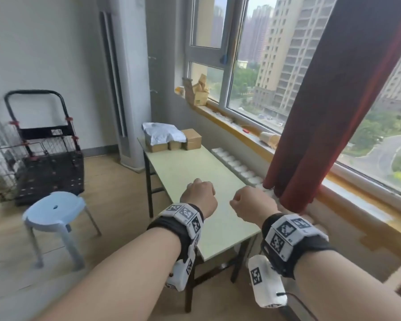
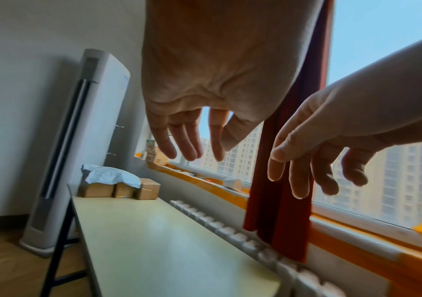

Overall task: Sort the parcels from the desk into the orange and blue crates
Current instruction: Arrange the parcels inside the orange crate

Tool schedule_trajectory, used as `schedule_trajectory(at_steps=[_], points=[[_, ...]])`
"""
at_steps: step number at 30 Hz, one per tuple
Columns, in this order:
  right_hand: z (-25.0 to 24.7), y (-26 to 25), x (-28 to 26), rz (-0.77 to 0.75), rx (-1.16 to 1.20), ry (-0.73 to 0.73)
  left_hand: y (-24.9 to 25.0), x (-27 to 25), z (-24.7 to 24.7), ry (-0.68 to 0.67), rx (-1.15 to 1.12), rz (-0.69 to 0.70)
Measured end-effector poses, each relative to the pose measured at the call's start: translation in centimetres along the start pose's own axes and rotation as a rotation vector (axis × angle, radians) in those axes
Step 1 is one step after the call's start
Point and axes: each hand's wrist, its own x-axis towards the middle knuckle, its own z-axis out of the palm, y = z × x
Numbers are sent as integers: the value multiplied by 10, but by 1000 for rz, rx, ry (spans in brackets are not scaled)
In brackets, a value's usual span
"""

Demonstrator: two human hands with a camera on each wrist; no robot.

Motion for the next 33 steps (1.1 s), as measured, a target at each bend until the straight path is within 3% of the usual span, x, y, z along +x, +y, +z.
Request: schedule_trajectory(at_steps=[11, 18, 26, 33], points=[[12, -34, 168, -97, 103, -72, -44, 144, -12, 8, 11, -106], [31, -69, 229, -134, 90, -125, -94, 207, -19, 17, -23, -203], [45, -124, 313, -112, 106, -139, -156, 289, -49, 55, -24, -188], [64, -202, 399, -68, 91, -132, -230, 382, -92, 42, -43, -143]])
